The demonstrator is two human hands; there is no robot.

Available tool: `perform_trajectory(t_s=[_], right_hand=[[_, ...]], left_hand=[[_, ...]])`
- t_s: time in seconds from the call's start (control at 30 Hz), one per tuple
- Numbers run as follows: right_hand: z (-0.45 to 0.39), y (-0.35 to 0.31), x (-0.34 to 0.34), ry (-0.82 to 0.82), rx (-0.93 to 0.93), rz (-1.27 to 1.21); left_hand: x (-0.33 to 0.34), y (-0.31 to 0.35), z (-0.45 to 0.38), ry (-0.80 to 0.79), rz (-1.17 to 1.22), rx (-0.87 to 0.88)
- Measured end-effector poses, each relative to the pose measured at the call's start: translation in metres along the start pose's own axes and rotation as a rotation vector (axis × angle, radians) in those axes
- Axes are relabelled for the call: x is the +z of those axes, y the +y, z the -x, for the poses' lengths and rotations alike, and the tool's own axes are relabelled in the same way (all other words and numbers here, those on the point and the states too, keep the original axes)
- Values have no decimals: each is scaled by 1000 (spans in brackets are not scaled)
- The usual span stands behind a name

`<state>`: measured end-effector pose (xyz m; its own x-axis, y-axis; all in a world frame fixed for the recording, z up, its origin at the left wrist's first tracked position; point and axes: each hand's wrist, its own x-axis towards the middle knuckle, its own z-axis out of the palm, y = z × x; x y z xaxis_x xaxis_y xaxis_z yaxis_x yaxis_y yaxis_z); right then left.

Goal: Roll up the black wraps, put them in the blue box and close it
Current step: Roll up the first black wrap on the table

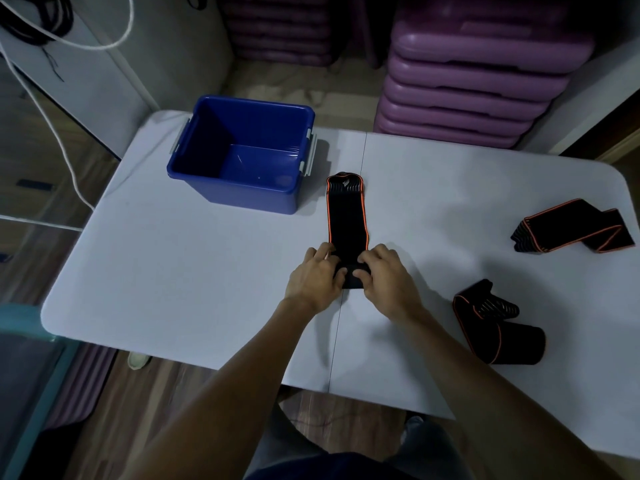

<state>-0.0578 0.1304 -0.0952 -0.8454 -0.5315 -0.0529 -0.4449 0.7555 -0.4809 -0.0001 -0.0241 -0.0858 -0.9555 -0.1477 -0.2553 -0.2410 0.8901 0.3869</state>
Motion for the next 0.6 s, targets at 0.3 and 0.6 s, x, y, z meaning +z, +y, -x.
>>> perform_trajectory(t_s=[0.3, 0.6], right_hand=[[3, 3, 3, 2, -286, 131], [-25, 5, -11, -172, -228, 162]], left_hand=[[6, -3, -3, 44, 44, -35], [-4, -6, -14, 4, 97, -26]])
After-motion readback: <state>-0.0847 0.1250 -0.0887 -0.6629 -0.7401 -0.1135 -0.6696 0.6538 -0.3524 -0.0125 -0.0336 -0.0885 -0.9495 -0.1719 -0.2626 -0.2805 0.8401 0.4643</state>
